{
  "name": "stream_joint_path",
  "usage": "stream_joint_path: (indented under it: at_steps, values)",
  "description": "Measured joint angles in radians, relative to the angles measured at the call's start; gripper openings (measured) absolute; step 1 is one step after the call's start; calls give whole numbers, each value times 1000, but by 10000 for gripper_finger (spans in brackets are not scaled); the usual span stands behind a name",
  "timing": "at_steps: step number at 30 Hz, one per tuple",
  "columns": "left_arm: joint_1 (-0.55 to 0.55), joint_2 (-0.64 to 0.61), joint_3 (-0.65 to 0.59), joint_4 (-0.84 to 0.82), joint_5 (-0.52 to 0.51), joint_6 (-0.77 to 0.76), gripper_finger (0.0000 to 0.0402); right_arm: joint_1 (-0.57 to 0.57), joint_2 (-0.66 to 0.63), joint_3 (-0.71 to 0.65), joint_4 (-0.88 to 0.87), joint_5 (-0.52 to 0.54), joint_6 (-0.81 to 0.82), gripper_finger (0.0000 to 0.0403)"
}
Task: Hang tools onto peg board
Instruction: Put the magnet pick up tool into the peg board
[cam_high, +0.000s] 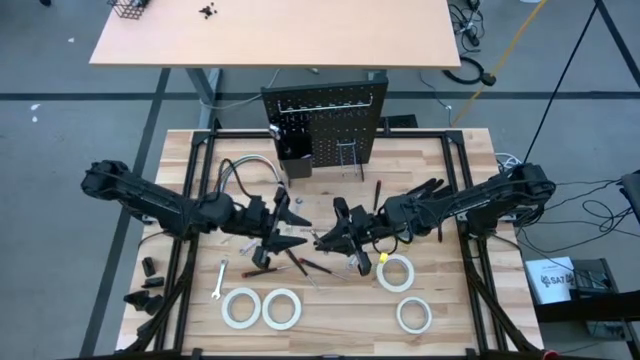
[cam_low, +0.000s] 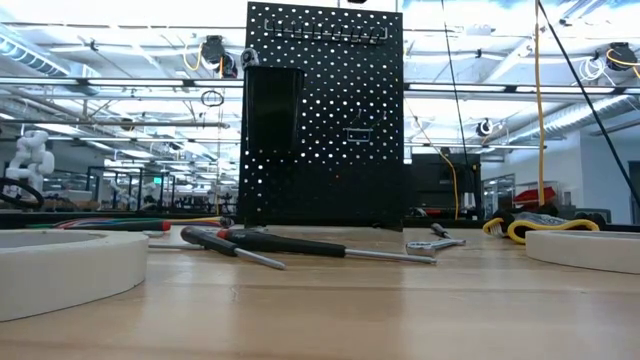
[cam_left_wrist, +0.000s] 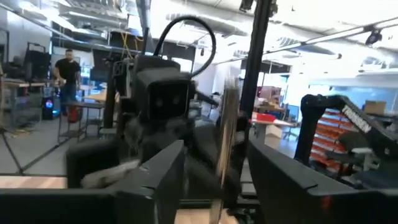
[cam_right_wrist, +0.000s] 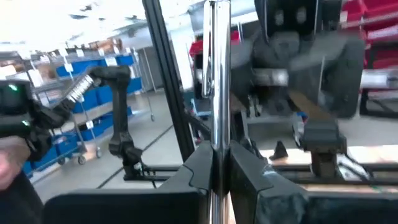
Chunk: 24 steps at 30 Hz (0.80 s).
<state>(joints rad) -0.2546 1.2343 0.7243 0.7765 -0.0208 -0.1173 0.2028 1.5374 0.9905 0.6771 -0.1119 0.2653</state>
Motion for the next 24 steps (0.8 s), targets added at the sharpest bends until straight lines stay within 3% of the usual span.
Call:
stream_joint_path:
  at_steps: [7, 14, 24]
  values:
    - [5, 67, 52, 1, -7, 21, 222, -1, -1, 0, 12, 6, -12, 22]
    - [27, 82, 72, 2, -1, 19, 224, -1, -1, 0, 2, 6, -12, 22]
    - [32, 82, 90, 0, 95, 19, 224, -6, -1, 0, -3, 43, -2, 22]
